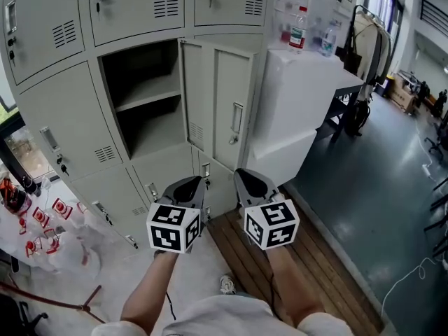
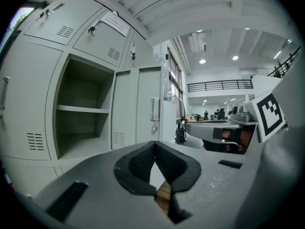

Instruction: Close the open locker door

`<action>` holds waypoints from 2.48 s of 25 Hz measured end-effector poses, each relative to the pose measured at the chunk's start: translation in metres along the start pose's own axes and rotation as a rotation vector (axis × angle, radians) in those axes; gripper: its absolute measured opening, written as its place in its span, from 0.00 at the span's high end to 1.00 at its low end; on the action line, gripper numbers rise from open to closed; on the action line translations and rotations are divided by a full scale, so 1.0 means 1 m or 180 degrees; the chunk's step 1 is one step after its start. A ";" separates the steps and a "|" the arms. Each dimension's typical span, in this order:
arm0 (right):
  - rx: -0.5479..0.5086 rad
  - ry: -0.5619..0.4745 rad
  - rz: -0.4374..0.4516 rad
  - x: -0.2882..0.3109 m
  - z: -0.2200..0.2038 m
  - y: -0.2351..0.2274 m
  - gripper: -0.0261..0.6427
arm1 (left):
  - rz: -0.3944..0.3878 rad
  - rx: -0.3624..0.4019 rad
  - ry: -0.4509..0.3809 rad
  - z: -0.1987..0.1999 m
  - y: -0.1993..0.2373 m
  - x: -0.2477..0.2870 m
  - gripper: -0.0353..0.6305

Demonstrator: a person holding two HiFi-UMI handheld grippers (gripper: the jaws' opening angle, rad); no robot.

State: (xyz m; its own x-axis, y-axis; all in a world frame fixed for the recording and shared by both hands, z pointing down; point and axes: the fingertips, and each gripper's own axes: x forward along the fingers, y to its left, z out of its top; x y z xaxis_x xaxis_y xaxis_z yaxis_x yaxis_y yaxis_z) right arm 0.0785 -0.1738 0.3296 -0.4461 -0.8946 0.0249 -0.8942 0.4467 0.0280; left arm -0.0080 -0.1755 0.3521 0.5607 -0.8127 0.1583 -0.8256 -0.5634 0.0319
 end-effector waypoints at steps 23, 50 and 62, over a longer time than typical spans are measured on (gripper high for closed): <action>0.0072 -0.0187 0.0445 0.067 0.024 -0.080 0.90 | 0.0127 0.0071 0.0056 0.018 0.026 0.095 0.94; 0.0350 -0.0475 0.1531 0.088 0.039 -0.100 0.82 | 0.0564 -0.0026 -0.0010 0.020 0.047 0.125 0.94; 0.0293 -0.0472 0.1855 0.085 0.039 -0.074 0.82 | 0.0706 -0.0101 0.0031 0.004 0.057 0.113 0.94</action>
State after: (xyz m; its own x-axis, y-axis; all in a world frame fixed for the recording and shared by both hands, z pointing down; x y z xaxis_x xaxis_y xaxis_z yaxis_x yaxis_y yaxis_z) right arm 0.1052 -0.2832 0.2904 -0.8575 -0.4979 -0.1296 -0.4978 0.8666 -0.0351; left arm 0.0088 -0.2999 0.3680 0.3646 -0.9147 0.1745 -0.9303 -0.3659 0.0261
